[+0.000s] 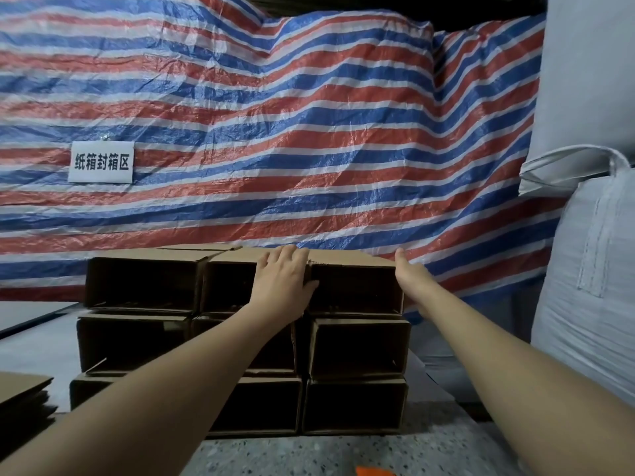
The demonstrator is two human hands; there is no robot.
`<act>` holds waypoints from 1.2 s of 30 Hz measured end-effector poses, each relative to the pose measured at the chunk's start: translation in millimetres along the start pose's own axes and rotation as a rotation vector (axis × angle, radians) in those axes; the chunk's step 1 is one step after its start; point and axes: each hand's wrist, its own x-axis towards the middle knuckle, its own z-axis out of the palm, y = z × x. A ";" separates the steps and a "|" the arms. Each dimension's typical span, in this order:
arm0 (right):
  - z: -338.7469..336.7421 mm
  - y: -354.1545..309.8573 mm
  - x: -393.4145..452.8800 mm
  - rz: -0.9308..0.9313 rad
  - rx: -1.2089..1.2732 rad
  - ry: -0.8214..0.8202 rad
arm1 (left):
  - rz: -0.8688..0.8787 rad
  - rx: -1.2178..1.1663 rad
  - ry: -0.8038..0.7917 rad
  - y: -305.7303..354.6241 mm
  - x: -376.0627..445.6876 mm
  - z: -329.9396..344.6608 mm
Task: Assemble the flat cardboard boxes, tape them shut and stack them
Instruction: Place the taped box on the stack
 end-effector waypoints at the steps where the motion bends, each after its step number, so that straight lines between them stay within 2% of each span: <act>1: -2.0 -2.4 -3.8 -0.020 -0.021 0.025 | 0.002 -0.019 0.007 1.3 -1.5 -6.4; 8: -17.1 -26.2 -62.7 -0.277 -0.131 0.186 | 0.094 -0.184 0.070 21.5 -32.3 -71.1; 15: -17.0 -43.4 -175.8 -0.497 0.061 0.209 | 0.063 -0.332 0.113 34.7 -99.0 -150.0; 21: 12.9 -18.9 -276.7 -0.457 0.234 0.056 | -0.006 -0.389 0.055 21.1 -193.8 -187.6; 28: 69.3 38.9 -343.2 -0.319 0.268 -0.160 | -0.259 -0.516 -0.164 -27.9 -293.4 -167.1; 31: 93.8 55.7 -354.6 -0.291 0.258 -0.191 | -0.382 -0.575 -0.272 -49.8 -314.0 -157.7; 34: 118.9 76.6 -360.9 -0.291 0.199 -0.183 | -0.473 -0.524 -0.340 -66.0 -328.9 -145.3; 36: 130.0 92.1 -361.4 -0.283 0.158 -0.180 | -0.433 -0.423 -0.384 -70.7 -337.4 -136.0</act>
